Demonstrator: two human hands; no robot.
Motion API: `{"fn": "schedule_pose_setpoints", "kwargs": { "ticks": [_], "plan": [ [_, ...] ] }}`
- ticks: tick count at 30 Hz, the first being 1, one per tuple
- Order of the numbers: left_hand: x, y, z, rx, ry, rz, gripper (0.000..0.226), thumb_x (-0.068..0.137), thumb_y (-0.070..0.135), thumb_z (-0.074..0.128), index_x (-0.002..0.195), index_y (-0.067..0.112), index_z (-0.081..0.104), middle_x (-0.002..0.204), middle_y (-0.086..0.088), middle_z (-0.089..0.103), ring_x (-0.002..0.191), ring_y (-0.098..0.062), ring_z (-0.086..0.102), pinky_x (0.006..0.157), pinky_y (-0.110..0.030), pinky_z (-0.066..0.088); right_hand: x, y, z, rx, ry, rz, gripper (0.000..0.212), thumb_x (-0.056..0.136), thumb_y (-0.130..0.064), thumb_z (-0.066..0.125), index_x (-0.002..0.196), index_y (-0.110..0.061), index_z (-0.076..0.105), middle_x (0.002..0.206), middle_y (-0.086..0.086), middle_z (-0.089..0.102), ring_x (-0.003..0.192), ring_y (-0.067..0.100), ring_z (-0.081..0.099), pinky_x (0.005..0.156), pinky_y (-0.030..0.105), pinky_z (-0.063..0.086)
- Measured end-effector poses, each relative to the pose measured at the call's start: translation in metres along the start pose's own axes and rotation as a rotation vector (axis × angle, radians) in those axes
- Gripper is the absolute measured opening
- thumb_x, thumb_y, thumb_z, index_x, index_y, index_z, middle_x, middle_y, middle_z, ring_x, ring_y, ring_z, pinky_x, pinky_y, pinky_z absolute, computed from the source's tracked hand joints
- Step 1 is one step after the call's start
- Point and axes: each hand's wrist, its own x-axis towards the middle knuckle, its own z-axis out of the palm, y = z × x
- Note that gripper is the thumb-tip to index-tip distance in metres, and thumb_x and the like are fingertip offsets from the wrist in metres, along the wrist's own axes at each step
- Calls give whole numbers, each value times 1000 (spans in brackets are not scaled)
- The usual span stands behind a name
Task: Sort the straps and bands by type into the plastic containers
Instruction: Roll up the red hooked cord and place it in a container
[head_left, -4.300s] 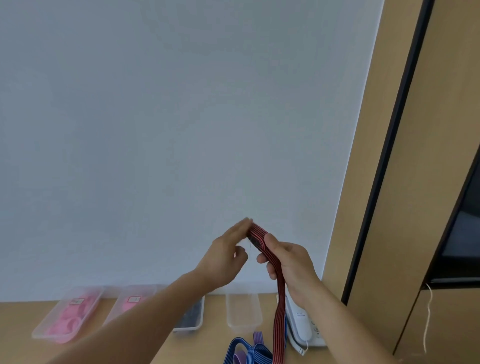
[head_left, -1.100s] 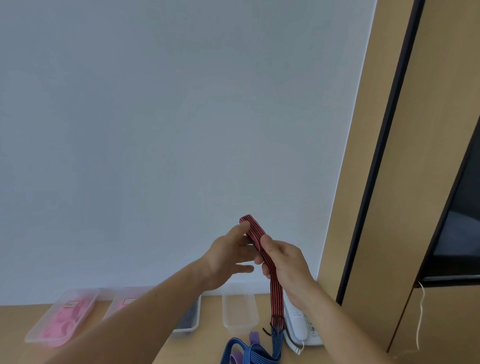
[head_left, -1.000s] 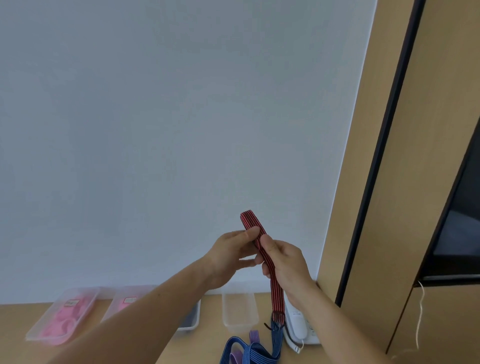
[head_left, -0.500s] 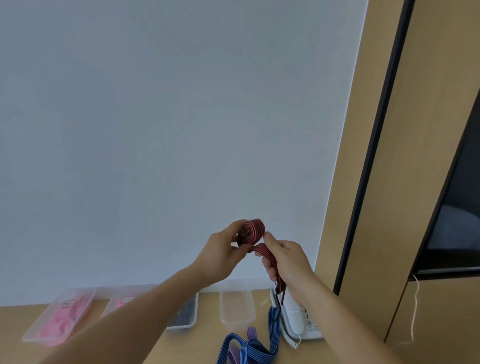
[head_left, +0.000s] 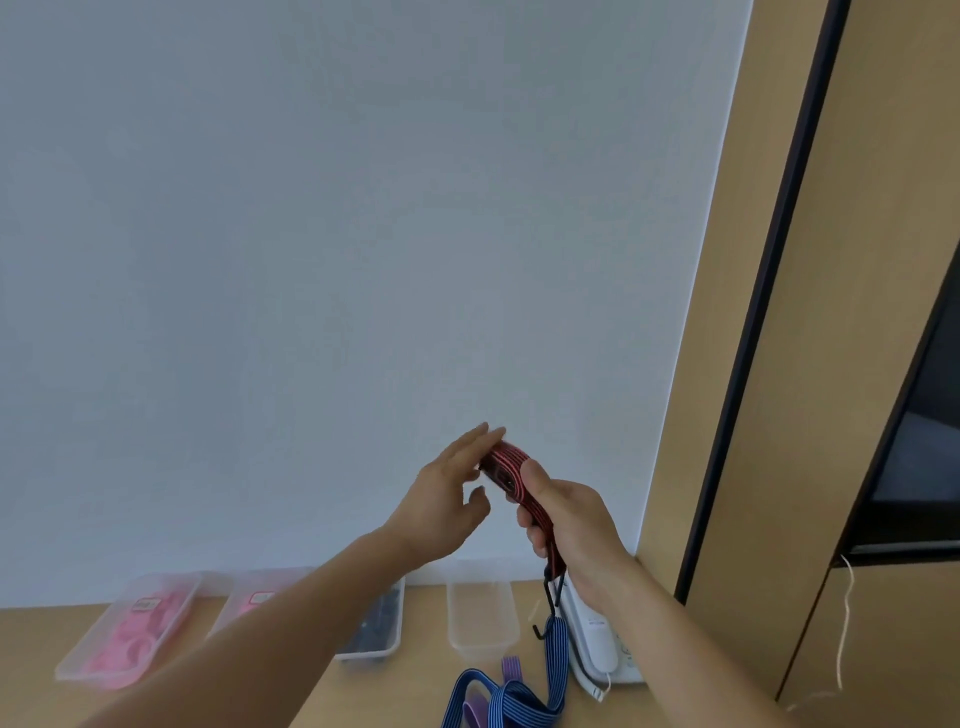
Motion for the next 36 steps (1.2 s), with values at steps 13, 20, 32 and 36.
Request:
{"fn": "schedule_pose_setpoints", "kwargs": {
  "ticks": [13, 20, 32, 36],
  "plan": [
    [6, 27, -9, -846, -77, -499, 47, 86, 29, 68, 123, 1, 56, 114, -18, 70, 107, -38, 66, 102, -55, 47, -2, 5, 6, -202, 73, -43, 44, 94, -42, 59, 78, -2, 70, 59, 3, 67, 49, 14, 56, 50, 27, 42],
    [6, 24, -5, -662, 17, -361, 47, 87, 18, 72, 129, 18, 52, 112, -14, 68, 94, -31, 70, 84, -53, 58, -3, 7, -2, -146, -27, 50, 34, 98, -30, 57, 94, 2, 69, 72, 10, 71, 56, 20, 60, 51, 28, 43],
    [0, 8, 5, 67, 25, 91, 54, 94, 22, 60, 143, 35, 42, 133, 17, 55, 112, 2, 55, 94, -20, 49, 4, 0, -1, 24, -73, 200, 66, 99, -57, 33, 101, -3, 73, 94, 15, 76, 83, 24, 68, 66, 30, 38],
    [-5, 2, 4, 187, -27, 169, 54, 98, 25, 58, 147, 37, 38, 141, 19, 48, 107, 13, 48, 88, -5, 41, 3, 1, -3, -4, -152, 252, 89, 83, -80, 32, 106, -5, 73, 98, 14, 75, 87, 18, 68, 71, 31, 42]
  ]
}}
